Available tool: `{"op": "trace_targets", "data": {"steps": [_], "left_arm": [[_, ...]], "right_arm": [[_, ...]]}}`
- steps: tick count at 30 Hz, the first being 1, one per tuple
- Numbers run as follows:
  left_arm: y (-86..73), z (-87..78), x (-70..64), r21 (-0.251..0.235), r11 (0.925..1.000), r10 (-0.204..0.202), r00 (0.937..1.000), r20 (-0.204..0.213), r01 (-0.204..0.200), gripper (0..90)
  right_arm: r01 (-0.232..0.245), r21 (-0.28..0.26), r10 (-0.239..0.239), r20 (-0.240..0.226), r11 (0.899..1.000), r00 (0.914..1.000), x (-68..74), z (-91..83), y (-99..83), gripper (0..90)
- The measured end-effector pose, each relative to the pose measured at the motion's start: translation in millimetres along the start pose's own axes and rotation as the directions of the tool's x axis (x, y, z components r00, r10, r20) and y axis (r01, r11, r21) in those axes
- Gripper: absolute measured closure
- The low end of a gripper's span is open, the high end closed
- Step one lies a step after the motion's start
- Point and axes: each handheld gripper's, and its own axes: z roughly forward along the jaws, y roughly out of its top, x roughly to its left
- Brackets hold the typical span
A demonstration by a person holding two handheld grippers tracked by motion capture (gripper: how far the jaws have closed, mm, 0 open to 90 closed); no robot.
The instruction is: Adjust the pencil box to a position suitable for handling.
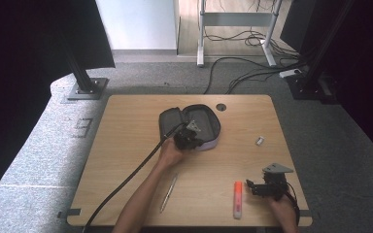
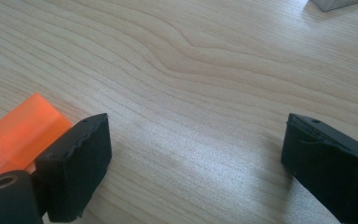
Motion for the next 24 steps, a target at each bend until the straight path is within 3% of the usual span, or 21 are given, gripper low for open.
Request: {"op": "trace_targets", "data": {"steps": [24], "left_arm": [[-11.2,-7.2,-39.9,0.000,0.9992,0.041,0.9967,0.070,-0.041,86.6]], "right_arm": [[-0.002,0.001,0.002,-0.001,1.000,1.0000,0.1,-0.1,0.1,7.8]]}}
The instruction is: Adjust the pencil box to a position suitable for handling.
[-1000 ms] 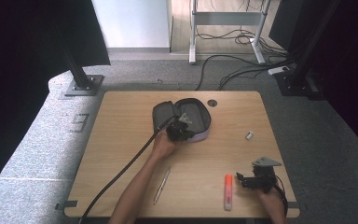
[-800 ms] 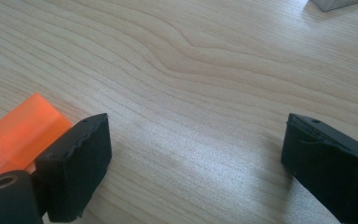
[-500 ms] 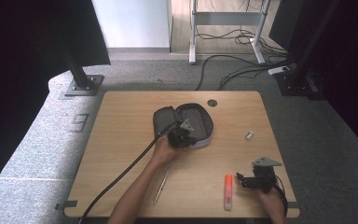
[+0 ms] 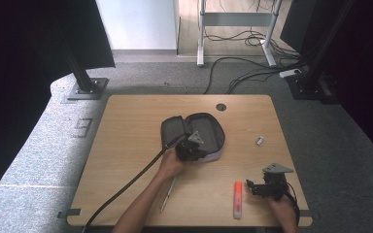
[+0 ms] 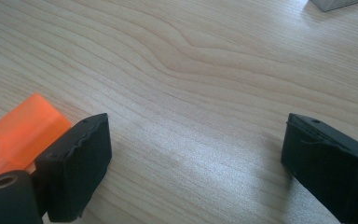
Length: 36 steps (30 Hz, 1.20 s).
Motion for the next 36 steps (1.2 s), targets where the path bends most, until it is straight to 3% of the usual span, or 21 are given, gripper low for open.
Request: {"op": "trace_targets", "data": {"steps": [21,36], "left_arm": [[-3.0,-0.5,-20.2,0.001,0.9998,0.018,0.9989,0.043,-0.018,86.4],[-9.2,-4.8,-32.9,0.009,1.0000,0.000,0.9940,0.110,-0.001,85.0]], "right_arm": [[0.000,0.000,0.000,0.000,1.000,1.0000,0.0,0.0,0.0,7.8],[0.000,0.000,0.000,0.000,1.000,1.0000,0.0,0.0,0.0,7.8]]}}
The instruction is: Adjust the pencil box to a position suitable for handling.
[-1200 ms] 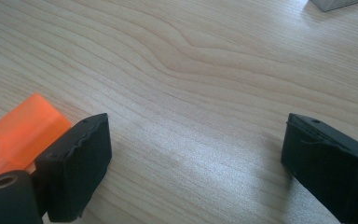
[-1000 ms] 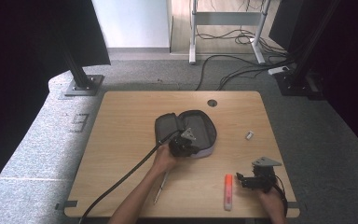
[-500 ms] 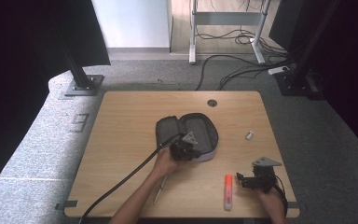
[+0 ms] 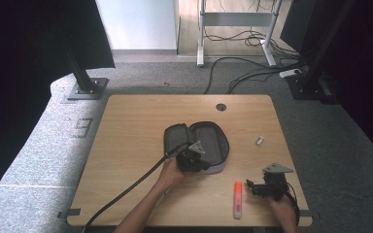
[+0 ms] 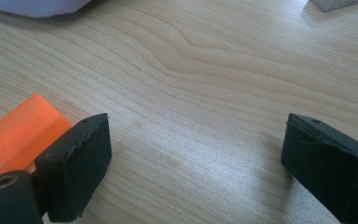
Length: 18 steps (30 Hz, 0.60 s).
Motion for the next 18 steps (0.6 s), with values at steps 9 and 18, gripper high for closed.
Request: {"op": "trace_targets", "data": {"steps": [9,18], "left_arm": [[-2.2,0.5,-14.5,0.010,0.9998,0.016,0.9996,0.025,-0.017,84.4],[-5.6,1.4,-27.0,-0.001,0.9997,0.023,0.9989,0.042,-0.023,81.2]], "right_arm": [[0.000,0.000,0.000,0.000,1.000,1.0000,0.0,0.0,0.0,7.8],[0.000,0.000,0.000,0.000,1.000,1.0000,0.0,0.0,0.0,7.8]]}}
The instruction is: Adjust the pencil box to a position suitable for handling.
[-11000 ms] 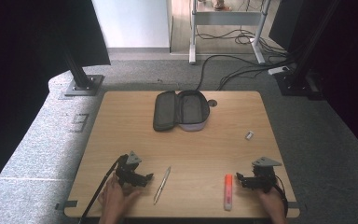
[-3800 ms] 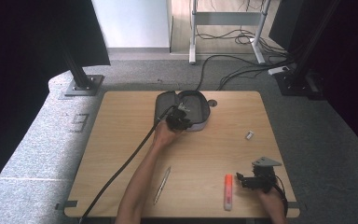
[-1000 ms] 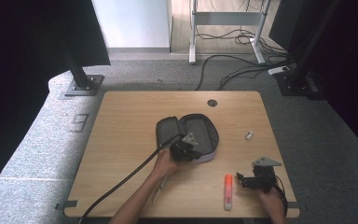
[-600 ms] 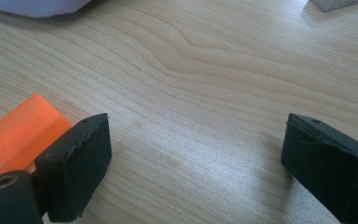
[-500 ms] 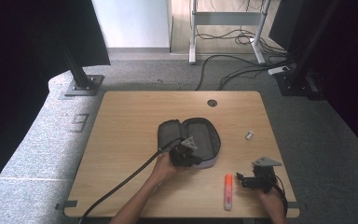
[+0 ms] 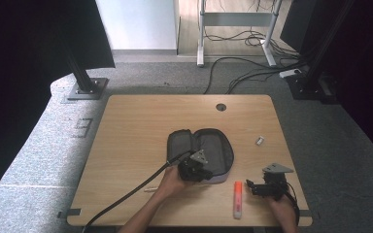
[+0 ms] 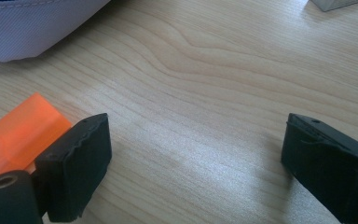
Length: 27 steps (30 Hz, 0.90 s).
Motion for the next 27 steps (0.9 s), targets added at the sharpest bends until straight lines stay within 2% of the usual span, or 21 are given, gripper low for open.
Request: {"op": "trace_targets", "data": {"steps": [5,10,13,14,18,22,27], "left_arm": [[1.1,-2.5,-1.0,-0.015,0.9999,0.002,1.0000,0.002,-0.002,70.2],[3.6,-14.6,-2.1,-0.051,0.9987,-0.004,0.9995,-0.032,0.003,58.6],[3.5,-19.4,-1.7,-0.056,0.9984,-0.010,0.9987,-0.051,0.008,50.8],[2.9,-24.5,-0.5,-0.059,0.9981,-0.020,0.9973,-0.070,0.016,48.3],[0.0,-35.2,3.3,-0.077,0.9956,-0.060,0.9936,-0.096,0.053,37.9],[-4.0,-47.1,7.4,-0.104,0.9908,-0.097,0.9895,-0.107,0.086,30.4],[-8.9,-59.3,10.7,-0.119,0.9877,-0.117,0.9855,-0.123,0.102,22.4]], "right_arm": [[0.000,0.001,0.000,0.000,1.000,1.0000,0.0,0.0,0.0,7.8],[0.000,0.001,0.000,0.000,1.000,1.0000,0.0,-0.1,0.0,7.8],[0.000,0.001,0.000,0.000,1.000,1.0000,0.0,-0.1,0.0,7.8],[0.000,0.000,0.000,0.000,1.000,1.0000,0.0,0.0,0.0,7.8],[0.000,0.000,0.000,0.000,1.000,1.0000,0.0,0.0,0.0,7.8],[0.000,0.000,0.000,0.000,1.000,1.0000,0.0,0.0,0.0,7.8],[0.000,0.000,0.000,0.000,1.000,1.0000,0.0,0.0,0.0,7.8]]}}
